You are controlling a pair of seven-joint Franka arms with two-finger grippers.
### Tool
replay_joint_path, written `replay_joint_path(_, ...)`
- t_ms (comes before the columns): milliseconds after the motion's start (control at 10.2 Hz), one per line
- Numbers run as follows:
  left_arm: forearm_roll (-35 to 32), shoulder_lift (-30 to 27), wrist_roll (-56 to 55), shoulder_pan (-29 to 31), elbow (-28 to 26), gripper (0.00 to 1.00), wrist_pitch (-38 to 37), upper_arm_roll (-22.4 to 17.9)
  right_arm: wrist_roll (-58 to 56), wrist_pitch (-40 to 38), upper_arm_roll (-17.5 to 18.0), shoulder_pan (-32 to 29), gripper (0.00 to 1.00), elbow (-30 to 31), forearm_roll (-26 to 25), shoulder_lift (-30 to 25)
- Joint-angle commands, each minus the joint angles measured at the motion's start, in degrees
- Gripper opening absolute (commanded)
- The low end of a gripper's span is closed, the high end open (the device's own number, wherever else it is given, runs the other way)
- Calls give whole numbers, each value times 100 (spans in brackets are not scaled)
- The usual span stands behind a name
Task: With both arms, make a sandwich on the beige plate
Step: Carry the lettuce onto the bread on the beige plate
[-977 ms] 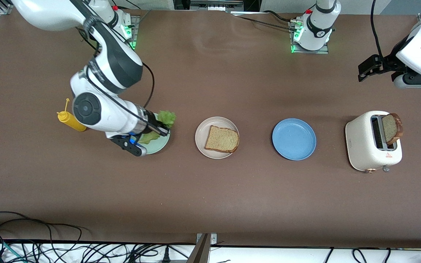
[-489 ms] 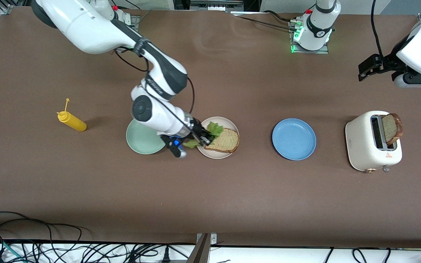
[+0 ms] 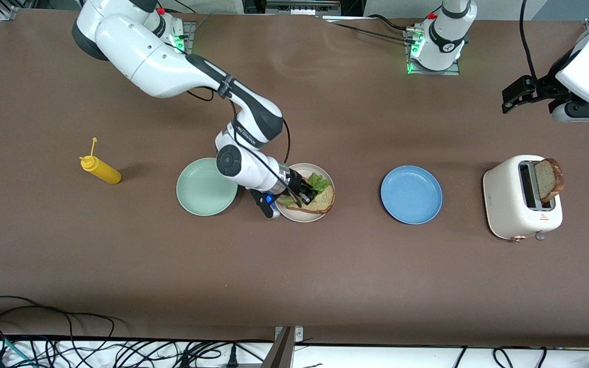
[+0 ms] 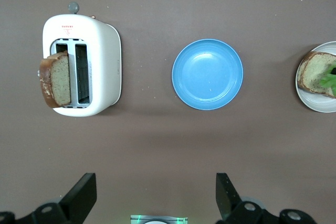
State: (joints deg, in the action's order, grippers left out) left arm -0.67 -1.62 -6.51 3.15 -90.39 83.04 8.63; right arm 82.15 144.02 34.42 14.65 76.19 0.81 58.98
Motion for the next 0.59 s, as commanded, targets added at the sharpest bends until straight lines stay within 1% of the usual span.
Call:
replay_joint_path(0,155,56,124,63,171,100,-130,7,-41,64,30,38,0,-131,286,184)
replay_joint_path(195,155,65,124,63,171,100,-130,7,-50,91,30,82,0,-139,341,193)
replay_joint_path(293,155,65,124,63,171,100,-130,7,-85,91,21,90,25,-139,332,193)
replay_joint_path(391,155,65,124,63,171,100,-130,7,-41,91,21,91,71,-148,323,193)
replay_joint_path(489,155,65,124,63,171,100,-130,7,37,91,21,91,100,-157,323,167)
